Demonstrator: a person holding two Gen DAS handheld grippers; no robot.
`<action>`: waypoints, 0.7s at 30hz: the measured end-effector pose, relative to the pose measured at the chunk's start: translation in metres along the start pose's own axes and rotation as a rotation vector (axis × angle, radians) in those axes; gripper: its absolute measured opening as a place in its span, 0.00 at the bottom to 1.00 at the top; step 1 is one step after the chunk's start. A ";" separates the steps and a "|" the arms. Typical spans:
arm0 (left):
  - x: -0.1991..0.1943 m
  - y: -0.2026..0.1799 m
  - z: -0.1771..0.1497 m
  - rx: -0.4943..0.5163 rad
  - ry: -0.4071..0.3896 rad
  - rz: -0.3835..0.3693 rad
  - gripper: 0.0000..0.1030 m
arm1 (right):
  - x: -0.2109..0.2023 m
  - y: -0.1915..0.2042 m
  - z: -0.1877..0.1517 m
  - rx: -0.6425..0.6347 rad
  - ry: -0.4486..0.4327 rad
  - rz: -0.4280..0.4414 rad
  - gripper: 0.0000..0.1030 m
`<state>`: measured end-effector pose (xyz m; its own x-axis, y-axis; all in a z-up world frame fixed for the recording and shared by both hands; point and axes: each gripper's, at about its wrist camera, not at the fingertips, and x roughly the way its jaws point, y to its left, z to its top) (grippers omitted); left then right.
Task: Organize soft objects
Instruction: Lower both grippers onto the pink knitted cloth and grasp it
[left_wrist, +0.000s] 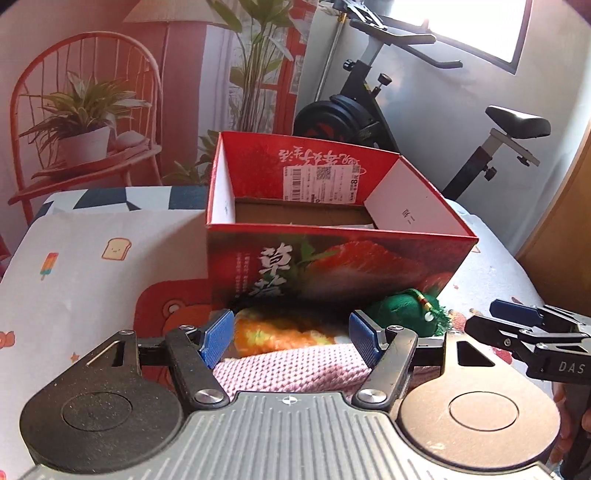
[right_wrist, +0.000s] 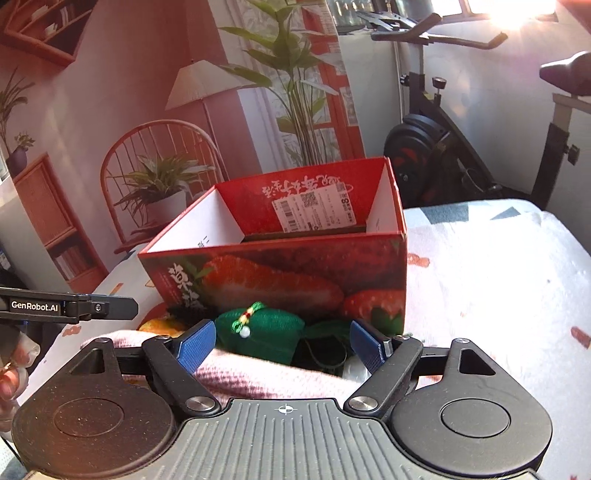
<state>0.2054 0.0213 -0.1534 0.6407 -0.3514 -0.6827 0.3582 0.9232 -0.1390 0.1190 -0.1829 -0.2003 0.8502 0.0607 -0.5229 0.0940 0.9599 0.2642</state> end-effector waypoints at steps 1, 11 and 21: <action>0.001 0.000 -0.005 -0.003 0.002 0.009 0.69 | 0.000 0.002 -0.006 0.003 0.007 -0.003 0.75; -0.003 -0.002 -0.057 -0.087 -0.049 0.023 0.69 | 0.005 0.003 -0.046 0.043 0.082 0.011 0.74; -0.006 0.002 -0.075 -0.147 -0.073 -0.003 0.70 | 0.001 -0.004 -0.048 0.122 0.047 0.067 0.85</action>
<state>0.1514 0.0372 -0.2037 0.6895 -0.3592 -0.6289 0.2598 0.9332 -0.2482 0.0943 -0.1735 -0.2411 0.8320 0.1387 -0.5372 0.1026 0.9131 0.3947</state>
